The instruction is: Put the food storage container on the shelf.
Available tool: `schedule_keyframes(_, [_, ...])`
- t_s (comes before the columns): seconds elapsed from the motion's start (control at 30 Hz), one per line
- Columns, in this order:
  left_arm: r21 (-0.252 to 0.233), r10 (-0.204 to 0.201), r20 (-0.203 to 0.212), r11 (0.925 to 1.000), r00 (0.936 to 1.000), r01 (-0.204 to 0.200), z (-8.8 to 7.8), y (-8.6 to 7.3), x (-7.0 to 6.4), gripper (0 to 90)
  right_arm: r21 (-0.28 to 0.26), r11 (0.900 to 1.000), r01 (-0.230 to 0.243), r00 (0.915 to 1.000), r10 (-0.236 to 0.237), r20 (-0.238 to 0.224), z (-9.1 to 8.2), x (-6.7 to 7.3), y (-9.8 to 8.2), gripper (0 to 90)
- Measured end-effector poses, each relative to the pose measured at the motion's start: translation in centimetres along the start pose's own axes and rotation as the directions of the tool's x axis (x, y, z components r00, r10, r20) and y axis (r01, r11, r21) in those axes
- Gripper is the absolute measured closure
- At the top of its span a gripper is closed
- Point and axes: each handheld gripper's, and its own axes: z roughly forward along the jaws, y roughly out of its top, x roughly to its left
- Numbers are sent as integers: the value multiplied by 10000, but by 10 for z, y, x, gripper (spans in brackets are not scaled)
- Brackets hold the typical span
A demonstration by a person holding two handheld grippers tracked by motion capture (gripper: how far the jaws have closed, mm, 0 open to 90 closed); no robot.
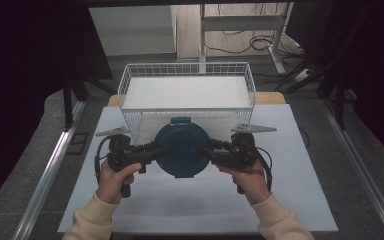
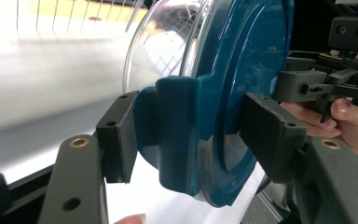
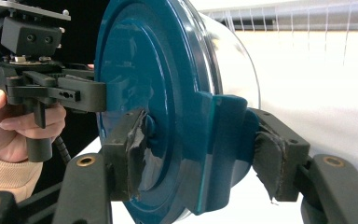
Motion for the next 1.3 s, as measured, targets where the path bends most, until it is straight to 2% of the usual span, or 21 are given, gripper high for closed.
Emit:
schedule_keyframes(0.2, [-180, 355, 3, 9992, 9994, -355, -7, 29, -9, 395, -276, 9993, 265, 9996, -265, -4, -6, 5, 29, 402])
schedule_keyframes(0.43, [-345, 546, -14, 9979, 9985, -546, -13, 59, -14, 395, -409, 9977, 538, 9985, -540, -21, -11, 8, 61, 405])
schedule_keyframes(0.63, [-430, 503, 111, 9978, 9987, -498, -15, 82, -12, 395, -398, 9970, 658, 9978, -658, 11, -11, 8, 86, 408])
schedule_keyframes(0.73, [-462, 619, 69, 9970, 9981, -615, -15, 93, -11, 396, -462, 9961, 753, 9972, -753, -1, -10, 7, 97, 409])
schedule_keyframes(0.8, [-477, 656, 42, 9967, 9978, -654, -15, 102, -9, 399, -472, 9954, 829, 9965, -833, -68, -8, 3, 105, 410])
schedule_keyframes(0.9, [-483, 632, 18, 9968, 9980, -630, -11, 114, -4, 400, -461, 9967, 673, 9976, -680, -152, -3, -5, 116, 411])
schedule_keyframes(1.07, [-372, 632, 139, 9973, 9979, -626, -4, 132, 6, 401, -289, 9979, 583, 9983, -584, -55, 2, -14, 133, 412])
schedule_keyframes(1.3, [-304, 123, 291, 9995, 9995, -114, 5, 150, 23, 403, -82, 9996, 267, 9996, -267, -24, 12, -28, 153, 412])
